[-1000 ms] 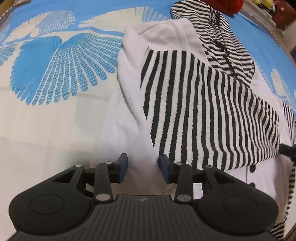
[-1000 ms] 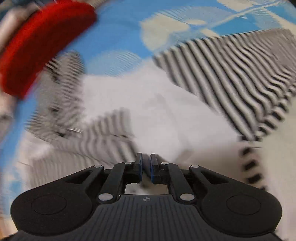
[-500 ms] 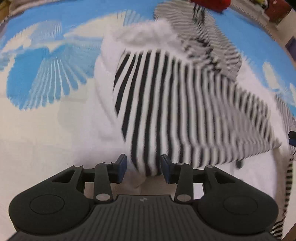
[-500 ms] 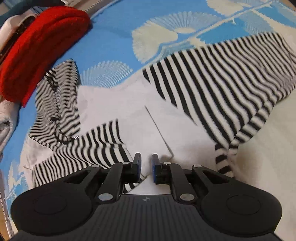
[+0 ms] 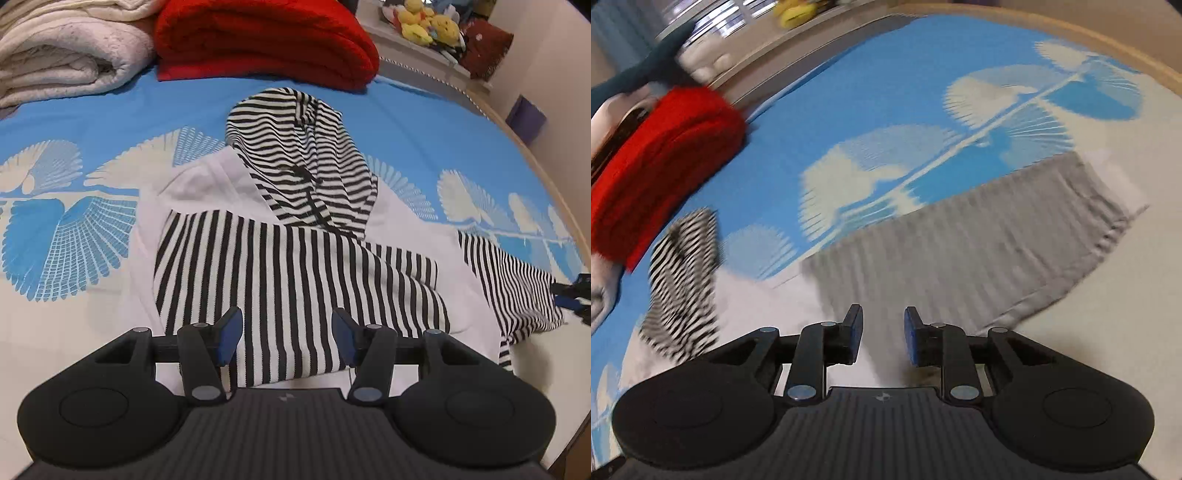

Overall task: Fold small clothes
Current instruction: 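Grasp the other striped sleeve cuff with the right tool and fold it across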

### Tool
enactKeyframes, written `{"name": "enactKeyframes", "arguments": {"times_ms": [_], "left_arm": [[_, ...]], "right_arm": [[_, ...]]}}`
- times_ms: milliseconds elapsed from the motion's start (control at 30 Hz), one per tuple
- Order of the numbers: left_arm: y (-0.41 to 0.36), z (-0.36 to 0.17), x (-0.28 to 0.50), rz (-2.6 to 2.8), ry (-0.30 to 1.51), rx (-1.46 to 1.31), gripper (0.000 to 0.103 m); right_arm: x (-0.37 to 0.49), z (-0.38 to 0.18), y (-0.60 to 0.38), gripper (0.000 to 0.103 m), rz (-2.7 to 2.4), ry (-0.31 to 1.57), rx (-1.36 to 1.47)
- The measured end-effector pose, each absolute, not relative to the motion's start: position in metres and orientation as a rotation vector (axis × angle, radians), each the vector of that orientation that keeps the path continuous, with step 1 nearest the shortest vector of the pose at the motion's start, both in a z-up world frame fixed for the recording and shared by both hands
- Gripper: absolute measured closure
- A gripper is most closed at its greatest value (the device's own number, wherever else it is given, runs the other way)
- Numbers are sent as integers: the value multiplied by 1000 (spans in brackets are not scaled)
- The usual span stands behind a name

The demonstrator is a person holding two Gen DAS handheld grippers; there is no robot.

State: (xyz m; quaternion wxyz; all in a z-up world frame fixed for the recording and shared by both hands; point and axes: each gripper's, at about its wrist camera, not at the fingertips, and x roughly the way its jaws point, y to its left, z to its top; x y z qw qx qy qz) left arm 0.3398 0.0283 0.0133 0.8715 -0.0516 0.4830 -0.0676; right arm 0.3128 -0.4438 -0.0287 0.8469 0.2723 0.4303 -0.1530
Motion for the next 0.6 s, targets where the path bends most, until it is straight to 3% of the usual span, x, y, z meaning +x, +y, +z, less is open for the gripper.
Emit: {"name": "enactKeyframes", "arguments": {"times_ms": [333,600], "left_arm": [[19,9,342,-153,1019,-94,45],[15,4,342,-153,1033,-82,45]], "right_arm": [[279,-62,-570,78,-564,880,731],[274,-101,-604,78,-624,852,846]]}}
